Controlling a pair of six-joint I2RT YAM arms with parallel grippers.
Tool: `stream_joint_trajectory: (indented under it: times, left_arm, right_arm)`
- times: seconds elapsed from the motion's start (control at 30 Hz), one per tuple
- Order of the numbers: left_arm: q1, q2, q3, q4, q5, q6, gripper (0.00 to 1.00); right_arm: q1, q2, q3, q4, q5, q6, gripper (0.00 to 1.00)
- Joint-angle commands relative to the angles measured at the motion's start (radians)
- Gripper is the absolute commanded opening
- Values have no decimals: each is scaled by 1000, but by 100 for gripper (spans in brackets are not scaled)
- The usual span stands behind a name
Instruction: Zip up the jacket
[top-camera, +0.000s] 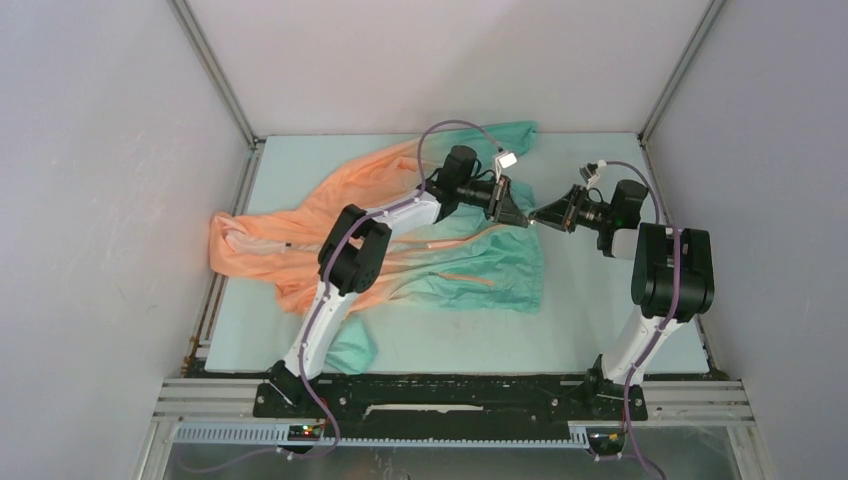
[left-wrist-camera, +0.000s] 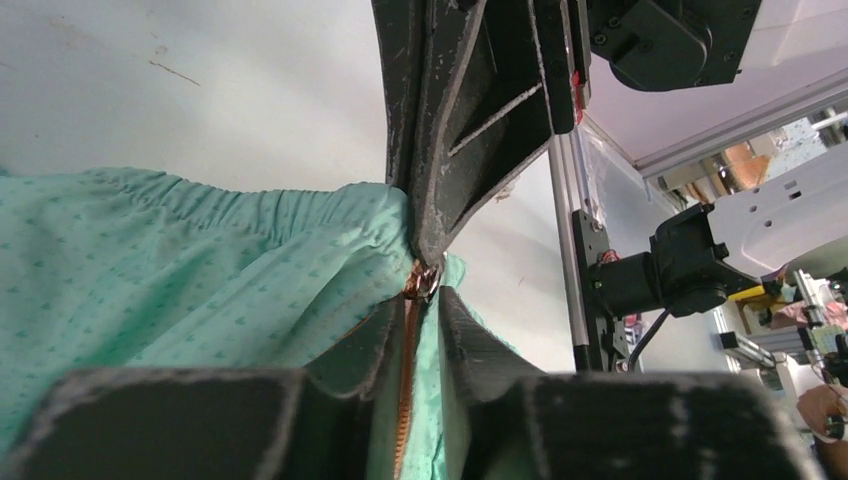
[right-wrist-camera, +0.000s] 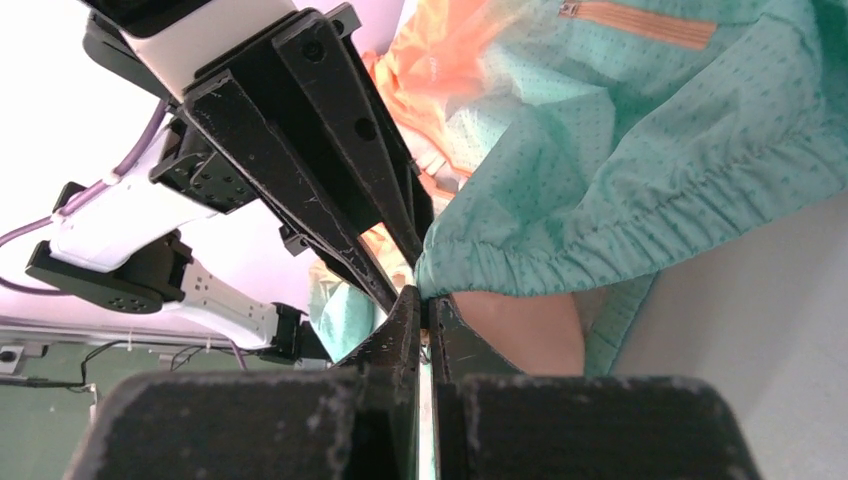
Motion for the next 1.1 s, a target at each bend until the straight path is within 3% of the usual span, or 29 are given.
stream_joint_trajectory:
  times: [0.0,0.13,0.4,0.9,1.07]
  left_arm:
    - [16,-89,-77,248,-13,-76,29]
    - [20,-100,-104,269,15,-75,44]
    - [44,-149,-199,277,3,-31,54]
    - [28,-117,-118,105,8,68,49]
    - [21,-113,-110,149,16,40,32]
  right_arm:
    - [19,-16,-12,44,-68,39,0]
    - [9,-10,-22,103,-72,79,0]
    - [2,10,-30,194,-80,150,0]
    - [-1,27,-45,321,-93,238,0]
    - [3,29,-47,327,-93,237,0]
